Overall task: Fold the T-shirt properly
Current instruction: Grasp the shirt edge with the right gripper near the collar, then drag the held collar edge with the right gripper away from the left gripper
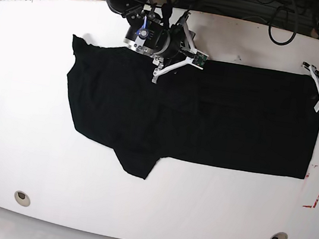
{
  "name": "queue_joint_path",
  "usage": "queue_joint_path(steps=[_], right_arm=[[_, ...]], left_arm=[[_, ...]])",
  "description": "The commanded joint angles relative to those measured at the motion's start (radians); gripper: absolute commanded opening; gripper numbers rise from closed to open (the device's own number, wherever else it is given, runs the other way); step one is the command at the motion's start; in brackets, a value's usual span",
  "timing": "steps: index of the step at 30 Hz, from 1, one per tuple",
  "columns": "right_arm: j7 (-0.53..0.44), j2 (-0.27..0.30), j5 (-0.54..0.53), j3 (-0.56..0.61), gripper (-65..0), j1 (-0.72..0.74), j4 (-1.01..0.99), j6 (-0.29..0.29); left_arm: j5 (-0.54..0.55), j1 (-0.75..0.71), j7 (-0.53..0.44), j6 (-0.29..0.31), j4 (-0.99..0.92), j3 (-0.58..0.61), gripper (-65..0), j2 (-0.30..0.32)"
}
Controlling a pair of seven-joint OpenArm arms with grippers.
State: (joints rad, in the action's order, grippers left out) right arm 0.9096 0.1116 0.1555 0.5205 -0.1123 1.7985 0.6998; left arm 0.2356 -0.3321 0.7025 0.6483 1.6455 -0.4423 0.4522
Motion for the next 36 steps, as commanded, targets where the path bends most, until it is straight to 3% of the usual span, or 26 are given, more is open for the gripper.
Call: queue_joint_path(steps=[1,3,5,8,29,36], right_arm=[[-0.025,-0.006,-0.006,-0.003,-43.3,0.018,0.017,-0.002],[-0.025,-0.006,-0.006,-0.003,-48.4,0.020,0.017,-0.002],[-0.025,-0.006,-0.006,-0.003,-57.5,0.021,0.017,-0.002],[-0.025,-0.006,-0.006,-0.003,-64.5,0.032,0.016,-0.002],[0.035,-0.006,-0.006,-0.009,-65.0,0.043,0.185,-0.002],[0.035,-0.006,-0.006,-0.145,-65.0,0.128,0.163,-0.002]], left_arm=[[0.006,0.008,-0.016,-0.002,0.014,-0.008,-64.7,0.018],[0.006,0.006,-0.016,-0.002,0.014,-0.008,-64.7,0.018],[0.006,0.004,-0.016,-0.002,0.014,-0.008,-64.7,0.018],[0.006,0.004,-0.016,-0.002,0.014,-0.008,-64.7,0.018],[0.006,0.006,-0.016,-0.002,0.014,-0.008,-64.7,0.018],[0.006,0.008,-0.016,-0.002,0.014,-0.008,-64.7,0.020]])
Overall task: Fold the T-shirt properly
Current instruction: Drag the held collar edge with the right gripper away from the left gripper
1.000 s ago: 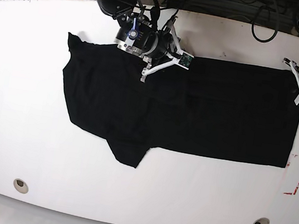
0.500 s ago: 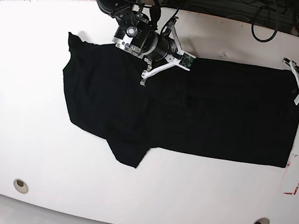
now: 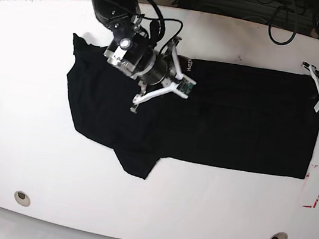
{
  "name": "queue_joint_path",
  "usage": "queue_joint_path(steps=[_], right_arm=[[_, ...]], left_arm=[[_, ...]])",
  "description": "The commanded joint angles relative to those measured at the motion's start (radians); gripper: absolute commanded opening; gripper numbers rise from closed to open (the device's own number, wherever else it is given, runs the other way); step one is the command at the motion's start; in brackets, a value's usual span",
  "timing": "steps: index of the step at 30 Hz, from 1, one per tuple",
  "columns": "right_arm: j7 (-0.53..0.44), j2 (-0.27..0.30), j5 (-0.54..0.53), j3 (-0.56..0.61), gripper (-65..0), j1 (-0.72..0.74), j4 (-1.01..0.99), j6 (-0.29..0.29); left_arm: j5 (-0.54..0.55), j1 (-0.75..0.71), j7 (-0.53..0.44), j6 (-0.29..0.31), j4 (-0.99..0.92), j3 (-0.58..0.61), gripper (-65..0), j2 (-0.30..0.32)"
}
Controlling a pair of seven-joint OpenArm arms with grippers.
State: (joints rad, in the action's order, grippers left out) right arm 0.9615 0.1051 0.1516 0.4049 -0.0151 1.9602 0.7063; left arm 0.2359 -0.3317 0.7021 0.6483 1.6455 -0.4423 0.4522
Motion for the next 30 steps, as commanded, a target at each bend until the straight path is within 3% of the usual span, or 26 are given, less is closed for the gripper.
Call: queue_joint_path(steps=[1,16,20,30], right_arm=[[-0.017,0.005,-0.002,-0.054,-65.0,0.054,-0.014,-0.008],[-0.029,0.077,0.003,-0.237,-65.0,0.290,-0.243,-0.008],[-0.083,0.109,-0.001,-0.235,-65.0,0.350,-0.333,-0.008],[-0.286,0.117,0.007,-0.238,-64.2,0.445,-0.605,-0.008]], left_arm=[[0.006,0.007,-0.015,-0.002,0.014,-0.008,-64.7,0.020],[0.006,0.009,-0.015,-0.002,0.014,-0.008,-64.7,0.020],[0.006,0.009,-0.015,-0.002,0.014,-0.008,-64.7,0.020],[0.006,0.007,-0.015,-0.002,0.014,-0.008,-64.7,0.020]])
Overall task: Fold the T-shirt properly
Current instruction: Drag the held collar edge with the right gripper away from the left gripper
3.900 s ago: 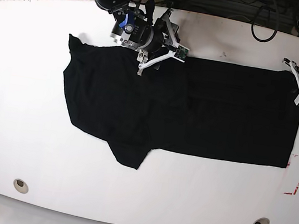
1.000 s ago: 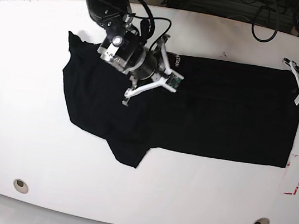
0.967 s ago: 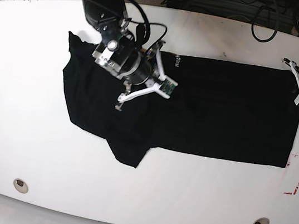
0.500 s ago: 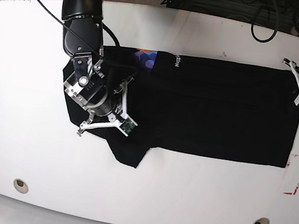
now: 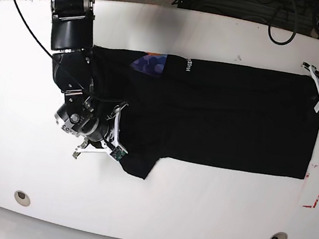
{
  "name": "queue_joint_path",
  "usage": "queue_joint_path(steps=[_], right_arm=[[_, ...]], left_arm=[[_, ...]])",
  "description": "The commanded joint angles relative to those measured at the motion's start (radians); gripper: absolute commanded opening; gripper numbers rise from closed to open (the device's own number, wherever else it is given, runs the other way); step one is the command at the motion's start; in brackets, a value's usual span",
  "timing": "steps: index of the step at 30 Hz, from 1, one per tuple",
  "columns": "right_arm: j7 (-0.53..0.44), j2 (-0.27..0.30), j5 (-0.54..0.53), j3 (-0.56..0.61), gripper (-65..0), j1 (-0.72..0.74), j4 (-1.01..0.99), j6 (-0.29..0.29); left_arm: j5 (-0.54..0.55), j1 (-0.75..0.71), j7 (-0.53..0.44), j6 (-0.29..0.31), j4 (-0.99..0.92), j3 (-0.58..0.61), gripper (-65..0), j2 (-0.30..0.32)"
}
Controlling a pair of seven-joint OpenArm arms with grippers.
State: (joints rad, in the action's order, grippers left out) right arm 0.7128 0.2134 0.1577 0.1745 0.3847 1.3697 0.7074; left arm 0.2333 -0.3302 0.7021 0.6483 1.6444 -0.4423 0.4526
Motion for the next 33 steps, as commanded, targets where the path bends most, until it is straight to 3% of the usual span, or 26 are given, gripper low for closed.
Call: queue_joint_path(steps=[1,3,5,10,14,26,33], right_arm=[[-0.043,0.010,0.001,-0.010,-64.2,0.050,-0.026,-0.009],[-0.032,0.025,-0.002,-0.020,-62.5,0.056,-0.036,-0.009],[0.006,0.034,-0.007,-0.046,-56.4,0.050,0.003,-0.009],[0.113,0.030,-0.028,-0.218,-27.4,-0.037,0.169,-0.009],[0.195,0.034,-0.155,-0.307,-11.6,-0.115,0.267,-0.009],[0.506,0.059,-0.680,-0.616,-9.8,-0.369,0.475,-0.009],[0.571,0.054,-0.778,-0.691,-11.1,-0.473,0.506,-0.009]], left_arm=[[0.008,0.006,-0.015,-0.002,0.015,-0.008,-64.7,0.021],[0.008,0.007,-0.015,-0.002,0.015,-0.008,-64.7,0.021],[0.008,0.007,-0.015,-0.002,0.018,-0.008,-64.7,0.021],[0.008,0.016,-0.017,-0.002,0.018,-0.008,-64.7,0.024],[0.008,0.030,-0.017,-0.002,0.018,-0.008,-64.7,0.021],[0.008,0.047,-0.015,-0.002,0.017,-0.006,-64.7,0.019],[0.008,0.050,-0.015,-0.002,0.015,-0.006,-64.7,0.019]])
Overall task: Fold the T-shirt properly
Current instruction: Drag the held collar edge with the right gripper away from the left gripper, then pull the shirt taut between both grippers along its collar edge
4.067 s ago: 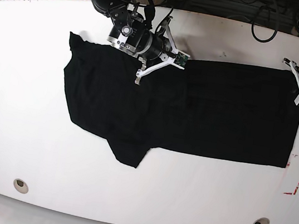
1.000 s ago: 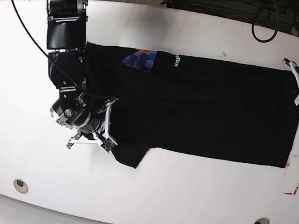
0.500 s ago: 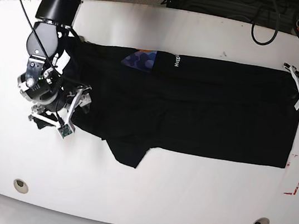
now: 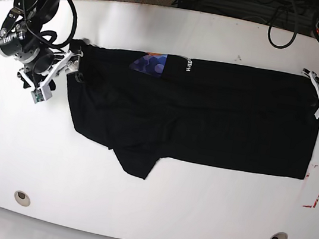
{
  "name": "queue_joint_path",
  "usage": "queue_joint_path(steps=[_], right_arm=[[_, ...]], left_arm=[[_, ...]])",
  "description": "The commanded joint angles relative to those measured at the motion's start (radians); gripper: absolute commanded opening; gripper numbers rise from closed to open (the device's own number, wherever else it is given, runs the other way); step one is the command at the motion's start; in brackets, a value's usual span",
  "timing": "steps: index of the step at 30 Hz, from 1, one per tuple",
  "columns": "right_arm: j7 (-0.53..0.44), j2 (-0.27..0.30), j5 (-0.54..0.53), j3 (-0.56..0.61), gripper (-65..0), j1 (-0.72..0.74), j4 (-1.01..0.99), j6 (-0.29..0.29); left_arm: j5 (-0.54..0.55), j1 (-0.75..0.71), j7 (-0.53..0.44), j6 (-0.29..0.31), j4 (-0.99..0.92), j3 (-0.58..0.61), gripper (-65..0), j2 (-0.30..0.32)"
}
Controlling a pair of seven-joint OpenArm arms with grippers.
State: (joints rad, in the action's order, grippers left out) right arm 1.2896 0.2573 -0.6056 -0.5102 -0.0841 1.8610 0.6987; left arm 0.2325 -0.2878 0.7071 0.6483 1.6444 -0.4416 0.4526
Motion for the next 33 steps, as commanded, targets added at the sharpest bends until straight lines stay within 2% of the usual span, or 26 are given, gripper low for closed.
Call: queue_joint_path(steps=[1,4,8,16,17,19,20,23,24,28,30,33], right_arm=[[-0.008,0.010,-0.015,-0.006,-12.5,-0.015,0.015,-0.001],[-0.011,0.010,-0.014,-0.006,-20.8,-0.044,0.009,-0.001],[-0.011,0.009,-0.014,-0.001,-28.2,-0.056,-0.047,-0.001],[-0.118,0.032,-0.014,0.002,-29.8,-0.035,-0.260,-0.001],[-0.120,0.037,-0.014,0.002,-31.5,-0.026,-0.284,-0.001],[-0.120,0.038,-0.014,0.002,-38.5,-0.021,-0.314,-0.001],[-0.120,0.043,-0.014,0.002,-46.0,-0.021,-0.315,-0.001],[-0.113,0.058,-0.024,0.002,-61.8,-0.024,-0.314,-0.001],[-0.107,0.061,-0.024,0.002,-63.9,-0.026,-0.311,-0.001],[-0.074,0.069,-0.026,0.000,-61.2,-0.039,-0.266,-0.001],[-0.046,0.069,-0.026,0.000,-59.9,-0.055,-0.235,-0.001],[-0.040,0.078,-0.026,0.000,-59.8,-0.067,-0.197,-0.001]], left_arm=[[0.009,0.009,-0.020,-0.002,0.015,-0.007,-64.7,0.019],[0.009,0.009,-0.020,-0.003,0.015,-0.007,-64.7,0.019],[0.011,0.009,-0.022,-0.003,0.015,-0.007,-64.7,0.019],[0.012,0.009,-0.022,-0.003,0.015,-0.007,-64.7,0.018],[0.012,0.009,-0.022,-0.003,0.015,-0.007,-64.7,0.018],[0.012,0.009,-0.022,-0.003,0.015,-0.007,-64.7,0.018],[0.011,0.009,-0.022,-0.003,0.015,-0.007,-64.7,0.018],[0.011,0.009,-0.022,-0.003,0.015,-0.009,-64.7,0.019],[0.011,0.009,-0.022,-0.003,0.015,-0.010,-64.7,0.019],[0.018,0.009,-0.022,0.003,0.024,-0.039,-64.7,0.025],[0.018,0.009,-0.022,0.048,0.037,-0.076,-64.7,0.025],[0.011,0.009,-0.020,0.050,0.043,-0.104,-64.7,0.025]])
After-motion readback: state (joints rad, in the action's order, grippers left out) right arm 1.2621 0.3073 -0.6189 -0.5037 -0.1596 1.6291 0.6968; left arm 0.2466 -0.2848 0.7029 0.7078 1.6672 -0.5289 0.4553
